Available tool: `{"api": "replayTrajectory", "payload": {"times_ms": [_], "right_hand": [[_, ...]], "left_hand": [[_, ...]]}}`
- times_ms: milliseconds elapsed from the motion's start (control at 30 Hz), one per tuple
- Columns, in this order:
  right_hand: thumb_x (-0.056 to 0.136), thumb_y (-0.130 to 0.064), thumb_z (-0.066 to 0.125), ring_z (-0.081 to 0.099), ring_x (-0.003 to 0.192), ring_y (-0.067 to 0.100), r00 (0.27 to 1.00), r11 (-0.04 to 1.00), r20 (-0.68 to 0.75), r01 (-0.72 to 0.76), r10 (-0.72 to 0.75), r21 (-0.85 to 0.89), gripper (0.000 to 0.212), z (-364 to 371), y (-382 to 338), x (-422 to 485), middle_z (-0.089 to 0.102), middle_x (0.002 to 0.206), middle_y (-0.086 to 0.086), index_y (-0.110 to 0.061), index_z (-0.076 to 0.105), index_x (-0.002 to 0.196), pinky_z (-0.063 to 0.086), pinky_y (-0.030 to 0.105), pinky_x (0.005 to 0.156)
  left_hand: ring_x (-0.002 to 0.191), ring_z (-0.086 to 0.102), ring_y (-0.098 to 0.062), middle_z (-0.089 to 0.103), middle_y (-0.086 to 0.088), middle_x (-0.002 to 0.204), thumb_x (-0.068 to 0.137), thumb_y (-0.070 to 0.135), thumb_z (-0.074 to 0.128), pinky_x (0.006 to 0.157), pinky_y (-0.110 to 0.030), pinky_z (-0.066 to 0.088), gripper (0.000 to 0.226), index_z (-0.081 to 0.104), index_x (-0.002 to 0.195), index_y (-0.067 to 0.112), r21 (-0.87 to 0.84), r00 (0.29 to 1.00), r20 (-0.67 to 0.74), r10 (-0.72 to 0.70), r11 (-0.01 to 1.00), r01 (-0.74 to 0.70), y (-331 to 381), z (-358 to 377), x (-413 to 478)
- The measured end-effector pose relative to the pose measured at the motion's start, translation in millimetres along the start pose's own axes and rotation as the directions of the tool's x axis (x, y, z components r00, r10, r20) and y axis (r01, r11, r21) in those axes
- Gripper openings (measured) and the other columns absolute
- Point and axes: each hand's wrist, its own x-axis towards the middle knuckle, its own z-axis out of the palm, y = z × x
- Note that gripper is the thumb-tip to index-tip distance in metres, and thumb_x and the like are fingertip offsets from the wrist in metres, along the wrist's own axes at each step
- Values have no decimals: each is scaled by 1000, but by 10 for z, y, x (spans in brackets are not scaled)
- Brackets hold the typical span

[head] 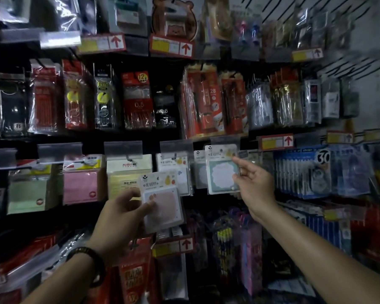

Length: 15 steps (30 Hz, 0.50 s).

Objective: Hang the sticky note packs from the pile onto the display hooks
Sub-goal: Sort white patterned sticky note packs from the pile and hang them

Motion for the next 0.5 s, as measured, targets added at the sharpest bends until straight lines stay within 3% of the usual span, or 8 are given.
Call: {"api": "replayTrajectory", "payload": {"times_ms": [67, 167, 267, 333, 433, 500], "right_hand": [[97, 10, 67, 68, 102, -12, 1000, 1000, 5, -11, 11, -21, 50, 11, 37, 52, 70, 127, -16, -25, 72, 132, 58, 12, 85], [95, 10, 68, 71, 99, -3, 999, 997, 24, -42, 43, -67, 51, 30, 131, 145, 71, 130, -14, -23, 71, 134, 63, 25, 88], [96, 4, 70, 71, 76, 12, 999, 978, 34, -28, 36, -206, 52, 85, 209, 238, 76, 121, -10, -37, 72, 127, 60, 35, 67], [96, -2, 72, 71, 74, 24, 999, 946, 33, -7, 19, -323, 50, 134, 231, 313, 78, 112, -1, -48, 72, 117, 61, 40, 62], [91, -14, 81, 69, 65, 24, 988, 858, 149, 56, 24, -511, 59, 211, 214, 370, 77, 105, -5, -45, 65, 139, 55, 28, 52], [87, -16, 84, 72, 74, 21, 970, 804, 243, 125, 25, -581, 75, 286, 214, 386, 74, 104, -2, -39, 55, 152, 62, 28, 64]], "left_hand": [[98, 81, -29, 83, -6, 109, 98, 17, 70, 83, -55, 66, 21, 72, 118, 16, -13, 1000, 10, 1, 1000, -1, 4, -7, 29], [97, 81, -29, 82, -6, 108, 97, 19, 69, 79, -52, 67, 20, 72, 117, 18, -12, 1000, 23, 7, 1000, -7, 23, 0, 59], [99, 81, -29, 82, -7, 110, 97, 21, 71, 84, -56, 65, 22, 71, 118, 16, 16, 999, 40, 15, 1000, -15, 52, -5, 85], [98, 81, -29, 82, -8, 110, 94, 22, 73, 87, -59, 64, 25, 72, 118, 14, 16, 999, 38, 16, 1000, -16, 62, 6, 96], [96, 81, -32, 82, -11, 108, 94, 20, 75, 88, -65, 62, 23, 73, 115, 11, 29, 999, 38, 15, 999, -17, 50, 27, 110], [94, 81, -32, 82, -10, 105, 93, 21, 75, 87, -65, 62, 21, 74, 113, 13, 55, 999, 43, 12, 998, -15, 32, 31, 112]]}}
